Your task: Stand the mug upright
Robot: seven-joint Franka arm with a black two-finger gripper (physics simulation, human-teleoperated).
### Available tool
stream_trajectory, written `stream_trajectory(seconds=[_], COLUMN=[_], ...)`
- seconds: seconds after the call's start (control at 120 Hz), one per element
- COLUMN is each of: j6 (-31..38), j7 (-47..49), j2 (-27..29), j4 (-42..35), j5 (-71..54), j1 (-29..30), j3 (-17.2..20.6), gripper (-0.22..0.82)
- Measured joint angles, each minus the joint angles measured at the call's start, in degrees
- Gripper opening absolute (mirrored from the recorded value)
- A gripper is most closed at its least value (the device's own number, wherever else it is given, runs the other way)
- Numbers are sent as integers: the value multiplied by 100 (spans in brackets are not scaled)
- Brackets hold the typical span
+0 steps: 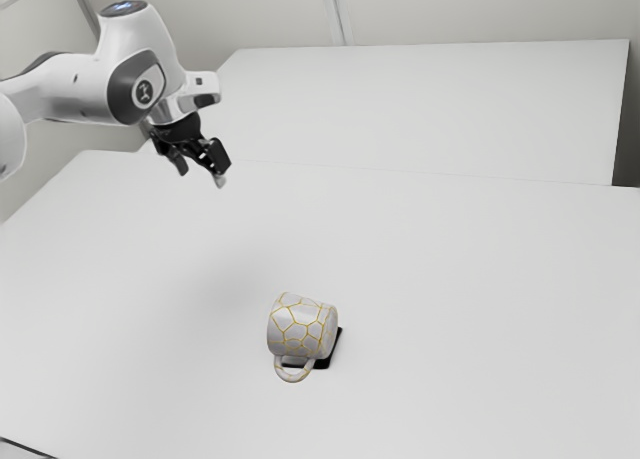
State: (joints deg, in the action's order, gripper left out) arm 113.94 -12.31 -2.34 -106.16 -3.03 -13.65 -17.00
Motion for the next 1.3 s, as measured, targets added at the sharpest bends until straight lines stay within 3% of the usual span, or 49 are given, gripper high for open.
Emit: stream_trajectory(seconds=[0.2,0.4,0.658,1.3], j6=[-7,-578,-832,-22], j7=[-1,-216,-788,-2190], j2=[582,509,515,400], j4=[-830,-1491,-2314,-3100], j5=[611,1973,3040,5123], j1=[-214,135,-20,-228], j3=[-93,-121,-112,-137], gripper=[60,60,60,60])
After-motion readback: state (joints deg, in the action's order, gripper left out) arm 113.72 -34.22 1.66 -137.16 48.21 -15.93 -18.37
